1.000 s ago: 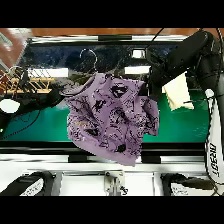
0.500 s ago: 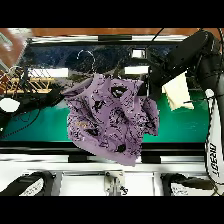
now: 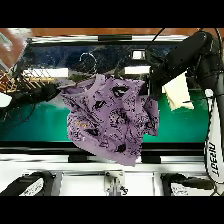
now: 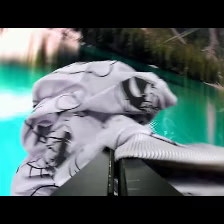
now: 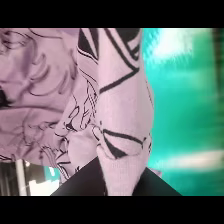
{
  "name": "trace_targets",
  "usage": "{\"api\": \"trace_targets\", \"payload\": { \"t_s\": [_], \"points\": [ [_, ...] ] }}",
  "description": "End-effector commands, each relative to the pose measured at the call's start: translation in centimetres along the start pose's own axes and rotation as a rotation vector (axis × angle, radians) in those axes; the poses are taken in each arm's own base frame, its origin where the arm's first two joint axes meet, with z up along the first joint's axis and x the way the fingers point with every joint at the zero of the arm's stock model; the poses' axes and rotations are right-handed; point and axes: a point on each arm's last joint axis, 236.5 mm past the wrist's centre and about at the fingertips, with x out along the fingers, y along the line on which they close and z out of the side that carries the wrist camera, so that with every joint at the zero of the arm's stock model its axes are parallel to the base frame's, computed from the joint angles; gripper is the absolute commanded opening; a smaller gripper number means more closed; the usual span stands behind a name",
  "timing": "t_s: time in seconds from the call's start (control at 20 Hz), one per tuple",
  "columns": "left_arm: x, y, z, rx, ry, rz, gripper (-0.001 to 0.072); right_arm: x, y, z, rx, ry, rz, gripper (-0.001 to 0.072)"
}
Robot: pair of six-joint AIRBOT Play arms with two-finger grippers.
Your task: Fold the shirts.
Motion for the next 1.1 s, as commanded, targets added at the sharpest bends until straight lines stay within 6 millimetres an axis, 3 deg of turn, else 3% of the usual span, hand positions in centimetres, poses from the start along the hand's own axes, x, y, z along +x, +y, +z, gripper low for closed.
{"api": "trace_targets", "payload": {
  "t_s": [0.0, 0.15, 0.35, 0.45, 0.55, 0.65, 0.75, 0.9, 1.05],
  "points": [
    [-2.3, -2.9, 1.0, 0.097, 0.019, -0.050, 0.0052, 0.2, -1.2, -0.5, 0.035, 0.018, -0.044, 0.0060],
    [-5.1, -7.0, 4.7, 0.142, -0.087, -0.122, 0.0053, 0.6, -1.2, -0.3, 0.107, 0.007, -0.029, 0.0059],
    [-10.5, -16.8, 10.2, 0.264, -0.297, -0.285, 0.0052, 0.6, -1.1, 0.2, 0.203, -0.013, -0.024, 0.0060],
    [-12.8, -21.7, 10.4, 0.322, -0.347, -0.381, 0.0053, 0.5, -1.3, 1.4, 0.301, -0.070, -0.024, 0.0060],
    [-13.4, -24.8, 9.3, 0.351, -0.345, -0.449, 0.0053, 0.1, -2.0, 3.4, 0.411, -0.157, -0.040, 0.0059],
    [-12.3, -26.1, 7.5, 0.370, -0.291, -0.477, 0.0053, -1.0, -2.6, 4.9, 0.474, -0.229, -0.068, 0.0059],
    [-10.3, -25.4, 6.3, 0.403, -0.232, -0.441, 0.0053, -2.6, -2.8, 6.0, 0.485, -0.278, -0.116, 0.0059],
    [-7.7, -24.1, 5.9, 0.412, -0.186, -0.397, 0.0053, -5.8, -2.1, 7.4, 0.490, -0.343, -0.181, 0.0059],
    [-6.4, -25.2, 4.5, 0.396, -0.140, -0.433, 0.0057, -8.9, -1.0, 8.8, 0.509, -0.411, -0.227, 0.0059]
  ]
}}
